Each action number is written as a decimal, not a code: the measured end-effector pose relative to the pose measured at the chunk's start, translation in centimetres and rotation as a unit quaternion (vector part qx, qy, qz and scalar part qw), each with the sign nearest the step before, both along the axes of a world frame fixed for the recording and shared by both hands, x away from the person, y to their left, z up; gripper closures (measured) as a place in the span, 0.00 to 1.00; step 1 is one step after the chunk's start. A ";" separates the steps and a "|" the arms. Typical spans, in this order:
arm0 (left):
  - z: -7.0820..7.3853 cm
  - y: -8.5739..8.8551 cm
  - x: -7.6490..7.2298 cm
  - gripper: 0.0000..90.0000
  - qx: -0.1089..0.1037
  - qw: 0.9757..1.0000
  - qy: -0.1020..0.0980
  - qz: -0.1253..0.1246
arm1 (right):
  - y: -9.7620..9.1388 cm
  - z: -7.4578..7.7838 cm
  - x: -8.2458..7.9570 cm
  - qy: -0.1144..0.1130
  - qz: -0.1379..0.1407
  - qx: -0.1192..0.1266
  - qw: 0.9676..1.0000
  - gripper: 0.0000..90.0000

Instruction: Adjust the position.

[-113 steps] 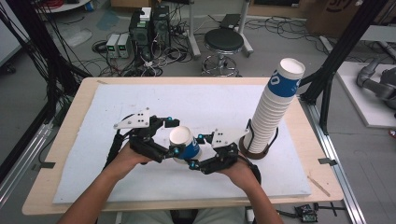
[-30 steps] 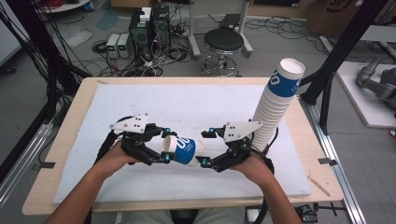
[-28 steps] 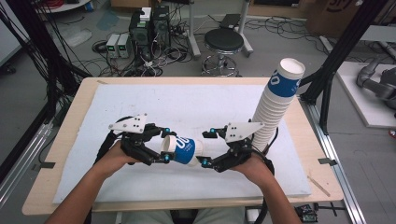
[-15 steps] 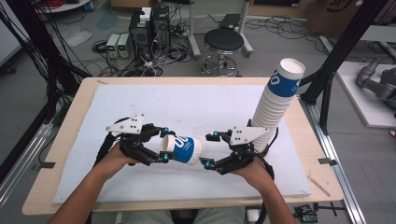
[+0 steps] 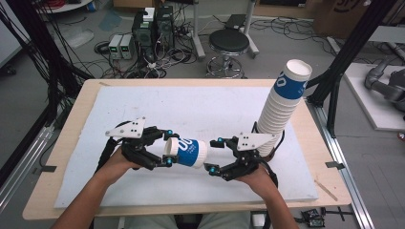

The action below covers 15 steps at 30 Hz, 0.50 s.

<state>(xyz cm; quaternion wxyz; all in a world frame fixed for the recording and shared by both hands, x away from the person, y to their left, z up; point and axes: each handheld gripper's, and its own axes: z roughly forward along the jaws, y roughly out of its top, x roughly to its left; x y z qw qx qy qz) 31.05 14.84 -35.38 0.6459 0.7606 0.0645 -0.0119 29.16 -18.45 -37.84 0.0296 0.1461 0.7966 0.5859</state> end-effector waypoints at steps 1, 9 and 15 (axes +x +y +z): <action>0.0 0.0 0.0 0.34 -0.002 1.000 0.000 -0.001 | 0.1 -0.1 0.0 0.002 0.004 0.001 1.000 0.23; -0.1 -0.2 0.0 0.34 -0.021 1.000 0.006 -0.008 | 0.3 -0.2 -0.1 0.018 0.015 0.011 1.000 0.21; -0.3 -0.7 -0.1 0.34 -0.032 0.999 0.010 -0.017 | 0.5 -0.3 0.0 0.028 0.025 0.018 0.999 0.21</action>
